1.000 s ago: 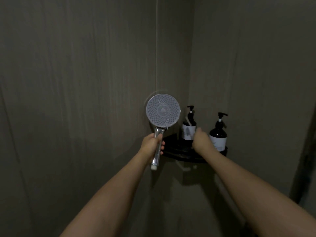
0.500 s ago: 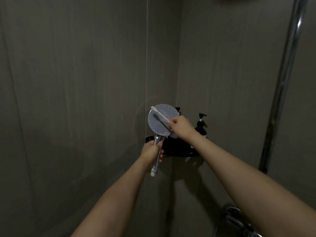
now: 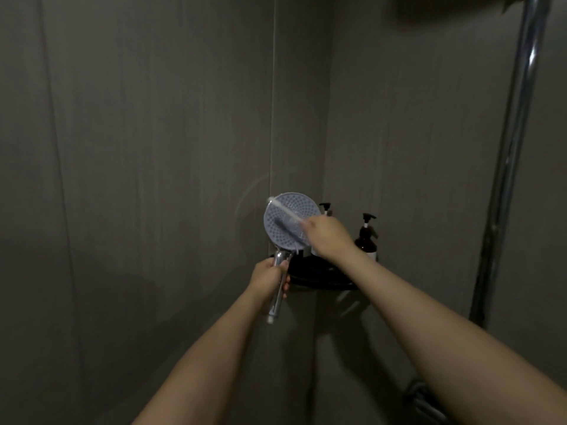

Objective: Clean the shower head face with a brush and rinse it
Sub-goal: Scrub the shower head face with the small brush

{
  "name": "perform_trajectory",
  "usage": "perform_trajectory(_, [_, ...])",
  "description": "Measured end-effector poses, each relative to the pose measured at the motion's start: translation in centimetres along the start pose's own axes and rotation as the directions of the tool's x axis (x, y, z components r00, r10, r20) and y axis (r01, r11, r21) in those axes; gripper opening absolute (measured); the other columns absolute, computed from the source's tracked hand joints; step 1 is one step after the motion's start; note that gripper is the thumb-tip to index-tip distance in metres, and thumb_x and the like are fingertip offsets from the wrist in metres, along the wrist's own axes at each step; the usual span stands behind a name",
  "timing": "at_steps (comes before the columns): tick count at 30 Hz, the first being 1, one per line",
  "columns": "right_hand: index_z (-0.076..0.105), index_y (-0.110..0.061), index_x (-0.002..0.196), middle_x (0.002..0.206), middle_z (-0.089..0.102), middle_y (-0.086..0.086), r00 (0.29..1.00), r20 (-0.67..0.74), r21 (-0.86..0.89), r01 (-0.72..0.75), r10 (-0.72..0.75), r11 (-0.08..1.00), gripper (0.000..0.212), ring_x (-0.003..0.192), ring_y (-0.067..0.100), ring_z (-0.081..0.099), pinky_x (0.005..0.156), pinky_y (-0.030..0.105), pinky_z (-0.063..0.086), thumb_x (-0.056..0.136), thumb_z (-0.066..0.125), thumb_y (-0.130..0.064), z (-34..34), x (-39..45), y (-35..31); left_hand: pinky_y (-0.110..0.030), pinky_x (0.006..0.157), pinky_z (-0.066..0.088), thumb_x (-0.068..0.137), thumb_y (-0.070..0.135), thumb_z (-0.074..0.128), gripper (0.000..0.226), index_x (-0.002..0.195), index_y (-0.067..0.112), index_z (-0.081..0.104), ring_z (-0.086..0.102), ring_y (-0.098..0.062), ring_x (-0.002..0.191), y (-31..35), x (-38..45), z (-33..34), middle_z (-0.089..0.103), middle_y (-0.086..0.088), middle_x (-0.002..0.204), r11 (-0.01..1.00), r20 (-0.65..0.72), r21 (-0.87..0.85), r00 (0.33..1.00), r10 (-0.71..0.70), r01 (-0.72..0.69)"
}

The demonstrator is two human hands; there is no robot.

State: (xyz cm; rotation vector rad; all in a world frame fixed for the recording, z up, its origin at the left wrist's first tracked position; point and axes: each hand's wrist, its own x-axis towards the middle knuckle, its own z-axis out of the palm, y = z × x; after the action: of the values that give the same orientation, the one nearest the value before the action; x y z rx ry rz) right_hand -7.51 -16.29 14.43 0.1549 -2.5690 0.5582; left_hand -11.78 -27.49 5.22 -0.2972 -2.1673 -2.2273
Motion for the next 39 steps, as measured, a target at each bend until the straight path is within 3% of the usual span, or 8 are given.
perform_trajectory(3, [0.058,-0.005,0.107,0.085,0.059,0.007,0.999,0.024,-0.01,-0.048,0.048,0.999,0.028,0.085,0.029,0.061,0.066,0.036,0.047,0.098,0.036,-0.019,1.3,0.3,-0.6,-0.017,0.035,0.036,0.096,0.011,0.043,0.025,0.07,0.013,0.045,0.042,-0.014,0.041,0.3,-0.1,0.4,0.047,-0.008,0.058,1.0,0.008,0.015,1.0,0.014,-0.014])
perform_trajectory(7, [0.062,0.001,0.107,0.104,0.065,0.017,0.858,-0.118,0.282,-0.453,0.5,0.846,0.034,0.075,0.027,0.057,0.048,0.024,0.032,0.098,0.037,-0.021,-0.4,1.0,3.2,-0.017,0.038,0.036,0.096,0.011,0.042,0.025,0.071,0.013,0.045,0.042,-0.014,0.041,0.5,-0.4,0.2,0.047,-0.007,0.06,0.998,0.045,0.066,0.999,0.019,-0.022])
perform_trajectory(13, [0.061,-0.003,0.107,0.095,0.065,0.014,0.993,-0.065,0.097,-0.097,0.103,0.991,0.029,0.081,0.029,0.064,0.058,0.027,0.04,0.096,0.037,-0.015,2.1,0.6,0.8,-0.016,0.037,0.034,0.096,0.011,0.042,0.027,0.07,0.013,0.044,0.041,-0.01,0.035,0.8,0.3,0.2,0.046,-0.008,0.058,0.999,0.035,0.042,0.999,0.029,-0.03])
perform_trajectory(18, [0.06,0.003,0.113,0.109,0.064,0.02,0.931,-0.115,0.179,-0.323,0.346,0.929,0.032,0.096,0.033,0.062,0.06,0.027,0.038,0.098,0.036,-0.012,1.5,1.0,2.2,-0.017,0.035,0.035,0.097,0.012,0.042,0.027,0.07,0.013,0.045,0.041,-0.007,0.032,0.8,0.4,0.3,0.047,-0.007,0.059,0.996,0.069,0.086,0.997,0.022,-0.028])
perform_trajectory(24, [0.06,-0.005,0.11,0.093,0.063,0.014,0.978,-0.041,0.142,-0.198,0.206,0.97,0.028,0.076,0.026,0.059,0.054,0.028,0.04,0.096,0.037,-0.015,2.8,0.6,1.8,-0.017,0.036,0.036,0.097,0.012,0.042,0.026,0.07,0.013,0.045,0.042,-0.009,0.034,0.5,0.6,0.3,0.047,-0.006,0.059,0.997,0.068,0.07,0.997,0.027,-0.032])
perform_trajectory(28, [0.06,0.003,0.114,0.112,0.063,0.022,0.857,-0.125,0.282,-0.453,0.5,0.846,0.034,0.091,0.032,0.059,0.065,0.027,0.035,0.099,0.037,-0.017,1.4,0.4,4.2,-0.017,0.036,0.036,0.096,0.012,0.042,0.025,0.071,0.013,0.046,0.042,-0.01,0.037,0.6,0.8,-0.1,0.048,-0.006,0.059,0.996,0.066,0.089,0.997,0.026,-0.032])
perform_trajectory(34, [0.061,-0.003,0.102,0.094,0.066,0.018,0.993,-0.028,0.149,-0.112,0.117,0.982,0.029,0.082,0.031,0.063,0.063,0.033,0.044,0.098,0.036,-0.016,3.0,0.0,2.2,-0.018,0.038,0.036,0.097,0.014,0.042,0.025,0.072,0.013,0.046,0.043,-0.011,0.039,0.3,1.1,0.0,0.048,-0.007,0.06,0.999,0.055,0.031,0.998,0.016,-0.018])
perform_trajectory(39, [0.061,0.0,0.109,0.106,0.064,0.018,0.925,-0.103,0.11,-0.354,0.365,0.929,0.035,0.06,0.013,0.039,0.042,0.023,0.023,0.099,0.031,-0.014,1.5,0.4,4.1,-0.018,0.038,0.036,0.096,0.012,0.042,0.025,0.072,0.013,0.046,0.043,-0.011,0.037,0.4,0.8,0.2,0.048,-0.007,0.06,0.995,0.079,0.095,0.997,0.003,-0.011])
